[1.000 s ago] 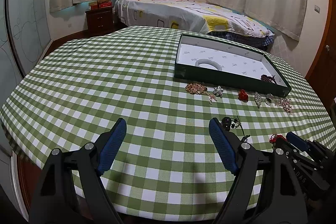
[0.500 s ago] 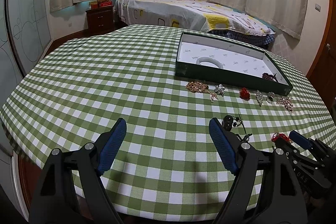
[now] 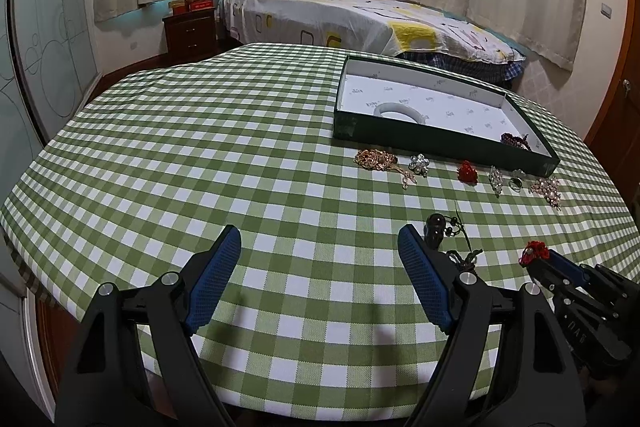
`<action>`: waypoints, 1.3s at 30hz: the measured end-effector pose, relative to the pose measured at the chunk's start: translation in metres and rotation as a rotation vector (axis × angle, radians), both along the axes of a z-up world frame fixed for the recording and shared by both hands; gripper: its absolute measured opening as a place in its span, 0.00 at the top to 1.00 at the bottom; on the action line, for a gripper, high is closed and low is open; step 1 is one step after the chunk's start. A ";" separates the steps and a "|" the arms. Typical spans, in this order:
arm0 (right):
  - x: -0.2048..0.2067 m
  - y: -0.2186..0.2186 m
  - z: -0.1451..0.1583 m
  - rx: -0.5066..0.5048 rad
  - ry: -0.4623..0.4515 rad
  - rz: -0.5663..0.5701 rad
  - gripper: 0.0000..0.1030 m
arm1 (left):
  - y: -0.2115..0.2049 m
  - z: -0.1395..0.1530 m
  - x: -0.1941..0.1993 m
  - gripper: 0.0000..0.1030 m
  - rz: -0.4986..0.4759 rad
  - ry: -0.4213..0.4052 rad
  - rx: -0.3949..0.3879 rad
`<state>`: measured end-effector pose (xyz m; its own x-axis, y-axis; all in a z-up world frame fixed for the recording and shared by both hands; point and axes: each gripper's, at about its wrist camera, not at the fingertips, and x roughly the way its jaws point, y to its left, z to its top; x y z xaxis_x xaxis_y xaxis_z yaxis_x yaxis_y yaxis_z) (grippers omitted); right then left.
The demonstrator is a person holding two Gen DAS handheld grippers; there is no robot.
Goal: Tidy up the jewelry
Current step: 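Grasp the red-tasseled gold pendant with the right tool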
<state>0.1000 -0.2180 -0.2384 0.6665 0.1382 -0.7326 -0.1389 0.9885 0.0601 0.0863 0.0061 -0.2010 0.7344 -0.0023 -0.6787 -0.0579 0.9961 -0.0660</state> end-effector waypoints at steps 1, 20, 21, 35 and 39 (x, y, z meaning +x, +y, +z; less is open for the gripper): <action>0.000 -0.001 0.001 0.006 -0.001 -0.001 0.84 | -0.001 0.000 0.000 0.23 -0.002 0.001 0.001; -0.003 -0.013 0.009 0.026 -0.019 -0.018 0.89 | -0.009 -0.002 0.000 0.23 -0.017 0.008 0.007; -0.003 -0.016 0.009 0.028 -0.018 -0.024 0.90 | -0.010 -0.002 0.000 0.23 -0.017 0.009 0.006; -0.003 -0.043 0.014 0.029 -0.027 -0.076 0.90 | -0.040 -0.007 0.004 0.23 -0.085 0.039 0.008; -0.003 -0.052 0.016 0.037 -0.032 -0.087 0.90 | -0.061 -0.013 0.007 0.23 -0.128 0.067 0.026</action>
<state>0.0965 -0.2704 -0.2224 0.7000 0.1059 -0.7062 -0.0554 0.9940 0.0941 0.0937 -0.0553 -0.2141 0.6820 -0.0749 -0.7275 0.0661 0.9970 -0.0406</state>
